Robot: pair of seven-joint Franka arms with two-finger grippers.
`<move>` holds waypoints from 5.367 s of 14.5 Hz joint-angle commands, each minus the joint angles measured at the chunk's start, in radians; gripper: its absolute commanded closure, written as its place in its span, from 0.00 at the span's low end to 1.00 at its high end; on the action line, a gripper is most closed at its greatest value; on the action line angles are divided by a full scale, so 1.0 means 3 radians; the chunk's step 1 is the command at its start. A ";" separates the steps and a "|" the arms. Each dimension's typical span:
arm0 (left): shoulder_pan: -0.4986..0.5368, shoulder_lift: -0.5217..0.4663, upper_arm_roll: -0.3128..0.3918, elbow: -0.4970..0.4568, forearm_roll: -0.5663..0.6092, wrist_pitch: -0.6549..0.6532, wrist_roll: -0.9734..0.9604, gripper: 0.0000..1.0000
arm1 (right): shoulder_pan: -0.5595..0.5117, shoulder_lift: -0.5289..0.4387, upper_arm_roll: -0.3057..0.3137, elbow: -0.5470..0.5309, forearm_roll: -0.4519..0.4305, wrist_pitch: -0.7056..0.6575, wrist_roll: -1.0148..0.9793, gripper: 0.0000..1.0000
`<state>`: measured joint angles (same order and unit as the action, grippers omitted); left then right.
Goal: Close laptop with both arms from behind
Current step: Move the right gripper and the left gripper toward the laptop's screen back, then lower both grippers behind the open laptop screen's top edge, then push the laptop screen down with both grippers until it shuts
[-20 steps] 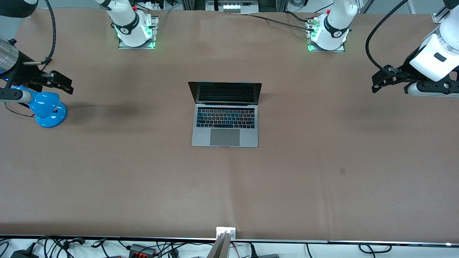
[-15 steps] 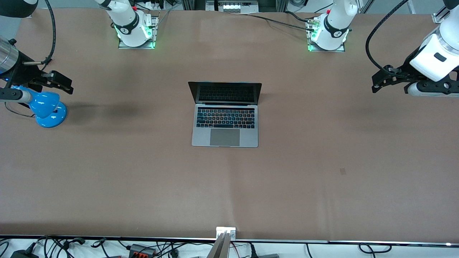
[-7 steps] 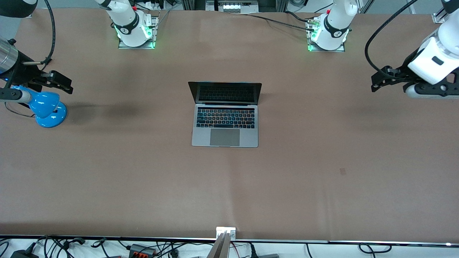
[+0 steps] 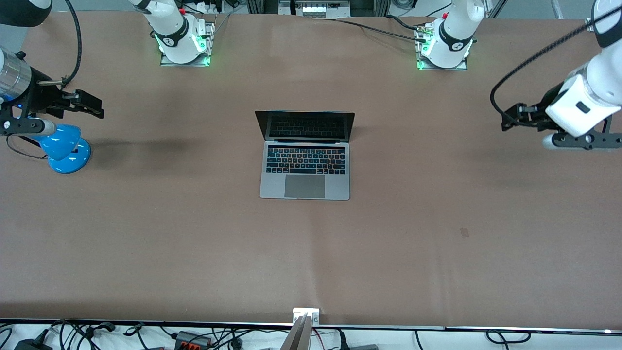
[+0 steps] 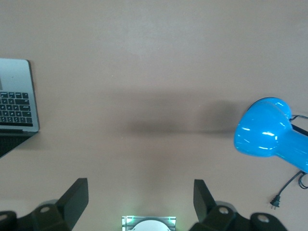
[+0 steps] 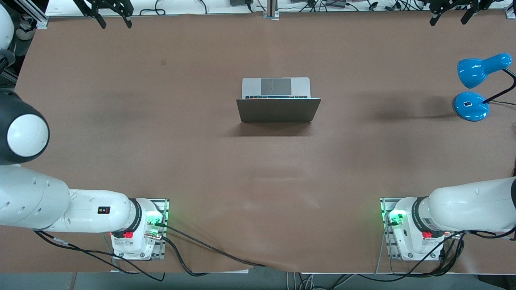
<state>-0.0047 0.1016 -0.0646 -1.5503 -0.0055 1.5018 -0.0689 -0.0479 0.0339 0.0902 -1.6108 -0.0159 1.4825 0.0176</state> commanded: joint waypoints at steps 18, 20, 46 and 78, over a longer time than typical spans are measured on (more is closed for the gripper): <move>0.0036 -0.0435 -0.0449 -0.0742 -0.0093 -0.0194 0.0143 0.99 | 0.1039 -0.0562 -0.0004 -0.2008 0.1167 0.1092 0.0857 1.00; 0.0026 -0.0522 -0.0526 -0.0906 -0.0232 -0.0179 0.0143 0.99 | 0.1105 -0.0568 -0.0004 -0.2096 0.1289 0.1128 0.0877 1.00; -0.0025 0.0147 -0.2362 -0.2216 -0.0289 0.3087 -0.1238 0.99 | 0.2082 -0.0083 -0.0004 -0.2567 0.1689 0.2723 0.1419 1.00; 0.0154 0.1323 -0.2060 -0.1495 0.0371 0.3963 -0.0946 0.99 | 0.1847 0.1339 -0.0050 -0.1191 0.1592 0.2810 0.1470 1.00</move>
<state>0.0532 0.4486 -0.7101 -2.0565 0.0626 2.6857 -0.3665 0.5146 0.3959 0.0701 -2.0097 0.4690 2.3266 0.4631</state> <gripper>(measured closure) 0.987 0.991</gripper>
